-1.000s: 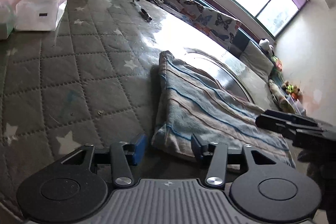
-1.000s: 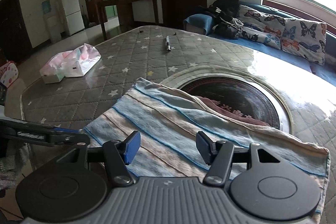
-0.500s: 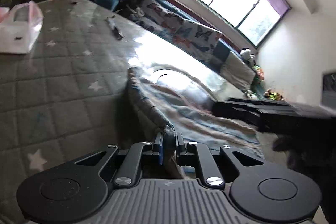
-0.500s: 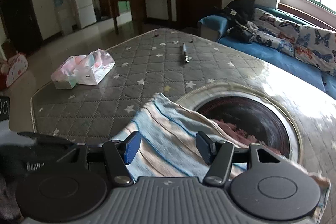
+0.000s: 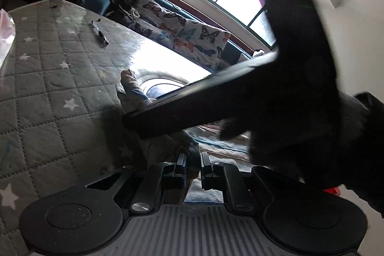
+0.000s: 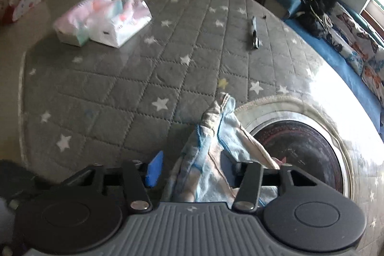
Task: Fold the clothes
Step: 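Grasp the striped towel's edge with the right gripper and lift it, then carry the held towel edge over the towel body with the right gripper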
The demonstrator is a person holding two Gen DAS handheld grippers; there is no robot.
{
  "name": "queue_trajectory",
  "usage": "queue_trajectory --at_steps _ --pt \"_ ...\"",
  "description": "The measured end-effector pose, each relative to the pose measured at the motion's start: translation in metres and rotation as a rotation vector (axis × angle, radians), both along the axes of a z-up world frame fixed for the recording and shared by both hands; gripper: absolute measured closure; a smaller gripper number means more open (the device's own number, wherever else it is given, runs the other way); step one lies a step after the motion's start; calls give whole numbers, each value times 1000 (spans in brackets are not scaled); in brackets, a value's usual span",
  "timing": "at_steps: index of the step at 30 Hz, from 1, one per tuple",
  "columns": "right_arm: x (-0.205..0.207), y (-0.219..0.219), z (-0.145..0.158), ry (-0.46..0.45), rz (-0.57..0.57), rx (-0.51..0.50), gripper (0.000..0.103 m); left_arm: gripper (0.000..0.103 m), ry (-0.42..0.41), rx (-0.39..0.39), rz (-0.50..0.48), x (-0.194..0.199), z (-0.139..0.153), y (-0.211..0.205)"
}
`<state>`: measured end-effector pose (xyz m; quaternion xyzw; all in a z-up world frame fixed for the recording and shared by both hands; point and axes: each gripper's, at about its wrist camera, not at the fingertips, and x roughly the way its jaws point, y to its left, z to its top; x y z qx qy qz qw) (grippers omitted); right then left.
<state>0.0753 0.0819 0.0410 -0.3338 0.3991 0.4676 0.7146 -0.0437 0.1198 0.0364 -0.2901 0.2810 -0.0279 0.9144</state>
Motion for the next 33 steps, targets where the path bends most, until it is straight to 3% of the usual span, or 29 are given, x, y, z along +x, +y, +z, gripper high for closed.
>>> queue_trajectory --at_steps 1,5,9,11,14,19,31,33 --pt "1 1 -5 9 -2 -13 70 91 -2 1 -6 0 0 0" --pt "4 -4 -14 5 -15 -17 84 91 -8 7 -32 2 0 -1" --pt "10 -33 -3 30 -70 93 87 87 -33 19 -82 0 2 -7" --pt "14 -50 3 41 -111 154 90 79 -50 33 -114 -2 5 -13" --pt "22 -84 8 65 -190 240 92 64 -73 59 -158 -3 9 -23" --pt "33 -148 9 105 -326 369 93 57 -86 85 -194 -1 13 -33" --pt "56 -291 -24 207 -620 513 93 54 -6 147 -218 25 8 -62" --pt "58 -309 -35 240 -666 537 89 54 11 158 -227 30 5 -67"
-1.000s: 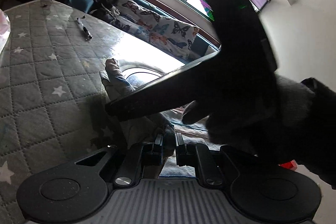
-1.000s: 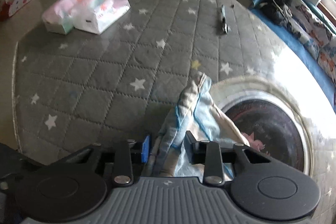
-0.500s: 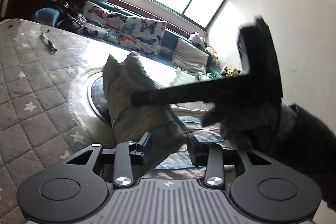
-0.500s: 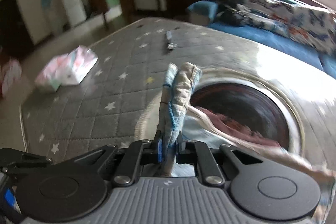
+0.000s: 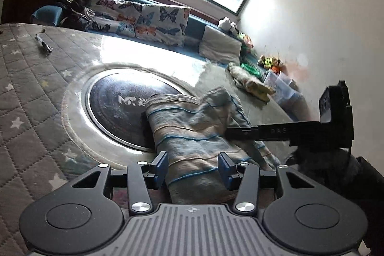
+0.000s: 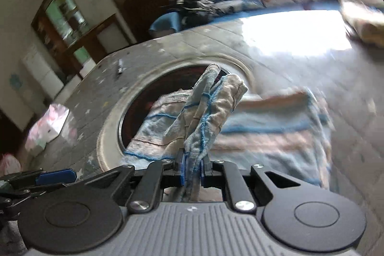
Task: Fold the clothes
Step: 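Carry the held towel edge over the towel body with the right gripper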
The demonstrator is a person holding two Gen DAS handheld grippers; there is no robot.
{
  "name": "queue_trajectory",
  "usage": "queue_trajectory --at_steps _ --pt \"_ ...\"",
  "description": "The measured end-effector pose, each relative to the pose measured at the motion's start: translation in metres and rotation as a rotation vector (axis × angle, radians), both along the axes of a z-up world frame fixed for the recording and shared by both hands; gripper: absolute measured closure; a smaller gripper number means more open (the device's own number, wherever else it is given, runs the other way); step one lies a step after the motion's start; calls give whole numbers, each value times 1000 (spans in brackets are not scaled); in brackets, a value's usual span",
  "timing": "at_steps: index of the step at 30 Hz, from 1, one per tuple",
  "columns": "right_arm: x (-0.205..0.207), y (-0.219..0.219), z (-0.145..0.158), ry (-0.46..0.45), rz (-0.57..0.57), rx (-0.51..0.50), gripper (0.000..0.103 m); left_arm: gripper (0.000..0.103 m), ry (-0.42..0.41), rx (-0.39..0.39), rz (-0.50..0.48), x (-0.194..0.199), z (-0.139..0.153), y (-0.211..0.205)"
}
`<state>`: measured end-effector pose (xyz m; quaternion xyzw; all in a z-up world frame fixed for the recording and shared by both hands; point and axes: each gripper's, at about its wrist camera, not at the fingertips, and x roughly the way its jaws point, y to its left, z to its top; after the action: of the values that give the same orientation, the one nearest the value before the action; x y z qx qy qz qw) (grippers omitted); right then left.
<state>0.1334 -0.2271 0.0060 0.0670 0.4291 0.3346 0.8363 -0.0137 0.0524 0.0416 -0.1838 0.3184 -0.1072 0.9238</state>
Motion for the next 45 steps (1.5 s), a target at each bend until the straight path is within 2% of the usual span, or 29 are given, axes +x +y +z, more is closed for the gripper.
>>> queue_trajectory --at_steps 2,4,5,6,9,12,16,20,23,30,36,45 --pt "-1 -13 -10 16 -41 19 75 54 15 15 -3 6 -2 -5" --pt "0 -20 -18 38 -52 44 70 54 28 30 1 12 -4 -8" --pt "-1 -23 -23 48 -61 67 61 54 35 35 4 14 -5 -9" --pt "-2 -25 -26 52 -64 82 58 54 41 40 8 17 -6 -9" --pt "-5 -26 -29 44 -69 106 53 51 56 50 17 22 -9 -10" --pt "-10 -23 -28 1 -90 97 53 50 68 52 20 26 -13 -11" --pt "-10 -21 -29 -9 -127 97 60 50 77 62 20 30 -17 -12" --pt "-11 -22 -27 -26 -150 101 88 48 82 64 26 32 -19 -13" --pt "-9 -27 -17 -52 -161 104 93 46 79 64 29 32 -19 -12" --pt "-1 -36 7 -122 -178 91 94 46 74 61 22 33 -17 -13" --pt "6 -56 21 -149 -238 89 94 45 72 64 13 36 -16 -16" --pt "10 -79 0 -100 -282 83 94 45 88 78 -5 39 -19 -23"
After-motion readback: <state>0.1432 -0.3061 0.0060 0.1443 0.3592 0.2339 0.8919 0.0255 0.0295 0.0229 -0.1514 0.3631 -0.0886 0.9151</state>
